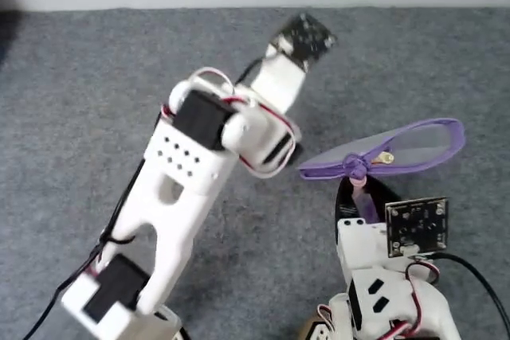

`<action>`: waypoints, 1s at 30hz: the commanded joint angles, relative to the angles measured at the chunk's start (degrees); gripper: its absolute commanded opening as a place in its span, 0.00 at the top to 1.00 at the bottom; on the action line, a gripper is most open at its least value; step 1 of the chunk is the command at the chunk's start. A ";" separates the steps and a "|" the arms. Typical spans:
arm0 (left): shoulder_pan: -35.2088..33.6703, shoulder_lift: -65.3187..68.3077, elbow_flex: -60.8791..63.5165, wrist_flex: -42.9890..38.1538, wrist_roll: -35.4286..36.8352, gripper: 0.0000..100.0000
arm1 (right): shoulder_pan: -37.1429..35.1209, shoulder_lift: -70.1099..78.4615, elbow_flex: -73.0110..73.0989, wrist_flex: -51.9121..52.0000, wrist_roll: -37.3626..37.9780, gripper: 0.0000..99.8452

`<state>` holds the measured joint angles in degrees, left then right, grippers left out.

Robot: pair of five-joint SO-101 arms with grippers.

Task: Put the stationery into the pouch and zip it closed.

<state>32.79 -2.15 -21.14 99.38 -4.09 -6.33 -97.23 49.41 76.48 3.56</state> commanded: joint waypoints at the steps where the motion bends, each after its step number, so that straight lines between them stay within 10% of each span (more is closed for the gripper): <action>1: 0.79 -6.68 6.64 -1.85 -2.02 0.78 | 0.66 3.03 -0.53 -1.54 -2.11 0.99; 21: 8.09 -16.35 34.59 -42.11 7.74 0.72 | 0.66 13.76 -11.08 -0.92 -6.86 0.99; 30: 11.16 -16.35 35.38 -47.30 8.35 0.72 | 0.66 13.76 -14.15 5.32 -5.10 0.99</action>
<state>41.67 -15.96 15.25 55.25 3.21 -5.80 -84.40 37.98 79.30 -2.24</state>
